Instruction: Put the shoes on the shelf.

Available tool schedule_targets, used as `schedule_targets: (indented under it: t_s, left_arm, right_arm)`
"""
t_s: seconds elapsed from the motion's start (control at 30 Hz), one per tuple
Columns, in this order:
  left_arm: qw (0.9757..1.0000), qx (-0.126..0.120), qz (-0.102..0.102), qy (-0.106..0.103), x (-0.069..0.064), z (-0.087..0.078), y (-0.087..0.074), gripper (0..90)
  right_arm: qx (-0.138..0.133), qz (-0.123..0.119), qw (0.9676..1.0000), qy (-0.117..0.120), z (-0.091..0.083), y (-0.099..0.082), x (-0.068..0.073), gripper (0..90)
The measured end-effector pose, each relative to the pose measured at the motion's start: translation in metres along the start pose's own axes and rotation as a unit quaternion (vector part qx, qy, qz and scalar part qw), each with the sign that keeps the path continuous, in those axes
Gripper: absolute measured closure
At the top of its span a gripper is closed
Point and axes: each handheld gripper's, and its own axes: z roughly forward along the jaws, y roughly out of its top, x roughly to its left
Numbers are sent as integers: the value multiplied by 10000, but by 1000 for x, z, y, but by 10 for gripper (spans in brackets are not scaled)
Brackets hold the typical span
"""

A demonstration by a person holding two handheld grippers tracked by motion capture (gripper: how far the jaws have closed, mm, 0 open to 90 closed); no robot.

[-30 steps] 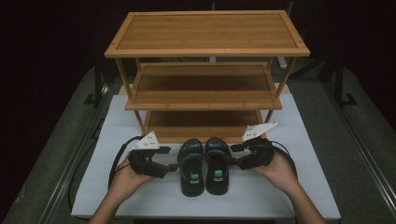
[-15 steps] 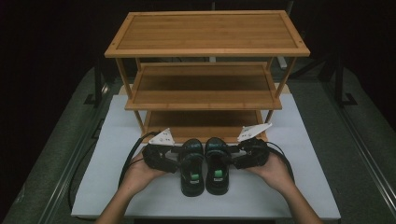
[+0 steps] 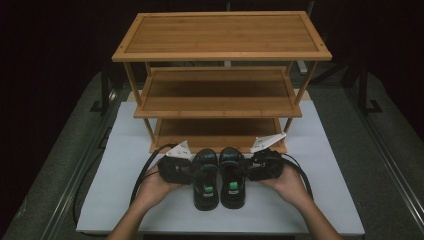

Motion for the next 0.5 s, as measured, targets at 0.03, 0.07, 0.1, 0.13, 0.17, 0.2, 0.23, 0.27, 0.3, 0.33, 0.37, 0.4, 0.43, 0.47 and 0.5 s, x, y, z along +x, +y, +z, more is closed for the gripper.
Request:
schedule_targets:
  t_s: [0.03, 0.07, 0.1, 0.13, 0.17, 0.2, 0.23, 0.27, 0.3, 0.33, 0.37, 0.4, 0.43, 0.47, 0.5]
  left_arm:
    - [10000, 2, 25, 6, -1, 1, 0, 627]
    - [10000, 8, 30, 16, -1, 1, 1, 632]
    - [10000, 10, 40, 28, -1, 1, 1, 639]
    - [10000, 29, 28, 46, -1, 1, 2, 649]
    - [10000, 18, 42, 74, -2, 1, 2, 660]
    - [9999, 11, 80, 102, -2, 0, 3, 668]
    - [9999, 8, 84, 115, -3, 0, 3, 673]
    - [9999, 2, 70, 132, -3, 0, 3, 678]
    - [9999, -9, 76, 147, -3, 0, 3, 682]
    - [9998, -31, 77, 163, -4, -1, 4, 685]
    - [9998, -31, 87, 185, -4, -2, 4, 687]
    - [9997, -37, 119, 221, -5, -2, 5, 689]
    - [9996, -63, 130, 257, -6, -2, 5, 691]
    - [9995, -95, 136, 266, -6, -3, 6, 692]
    - [9995, -109, 152, 258, -6, -3, 7, 693]
  right_arm:
    - [1, 1, 10000, -9, 0, 0, 0, 579]
    - [2, -1, 10000, -23, 1, 0, 1, 589]
    - [-9, 18, 10000, -27, 1, 0, 1, 609]
    - [-19, 24, 10000, -21, 1, 0, 1, 640]
    - [-35, 8, 10000, -64, 2, 0, 2, 655]
    - [-46, -24, 9999, -109, 3, 0, 3, 668]
    - [-37, -26, 9999, -148, 3, 1, 5, 677]
    - [-31, -32, 9998, -173, 2, 1, 5, 681]
    - [-36, -29, 9998, -184, 2, 1, 5, 684]
    - [-58, 0, 9998, -186, 2, 2, 5, 686]
    - [-85, 30, 9998, -189, 1, 1, 5, 688]
    - [-98, 29, 9997, -208, 1, 2, 6, 689]
    - [-106, 30, 9997, -230, 0, 2, 7, 691]
    - [-132, 7, 9996, -246, -1, 2, 7, 692]
    - [-159, -5, 9995, -262, -1, 3, 8, 692]
